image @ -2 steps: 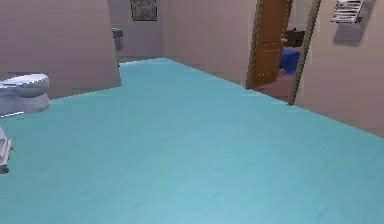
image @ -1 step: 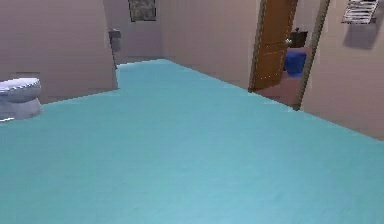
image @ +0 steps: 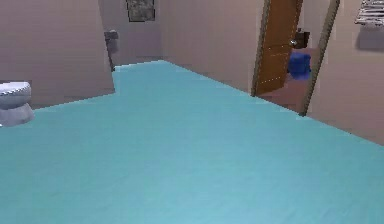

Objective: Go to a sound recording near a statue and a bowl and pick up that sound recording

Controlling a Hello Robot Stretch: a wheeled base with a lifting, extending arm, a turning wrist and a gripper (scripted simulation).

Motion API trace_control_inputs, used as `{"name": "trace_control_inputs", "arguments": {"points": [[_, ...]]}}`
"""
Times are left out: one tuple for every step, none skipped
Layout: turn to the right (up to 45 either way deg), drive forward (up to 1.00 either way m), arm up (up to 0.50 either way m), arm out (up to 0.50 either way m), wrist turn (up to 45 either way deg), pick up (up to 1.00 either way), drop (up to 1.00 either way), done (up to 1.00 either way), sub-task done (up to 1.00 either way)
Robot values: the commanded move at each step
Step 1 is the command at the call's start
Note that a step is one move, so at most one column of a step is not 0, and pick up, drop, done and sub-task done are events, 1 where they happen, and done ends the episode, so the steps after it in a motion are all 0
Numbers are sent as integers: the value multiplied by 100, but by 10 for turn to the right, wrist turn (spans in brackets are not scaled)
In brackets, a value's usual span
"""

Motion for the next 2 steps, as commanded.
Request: {"name": "trace_control_inputs", "arguments": {"points": [[210, 0, 0, 0, 0, 0, 0, 0, 0], [0, 100, 0, 0, 0, 0, 0, 0, 0]]}}
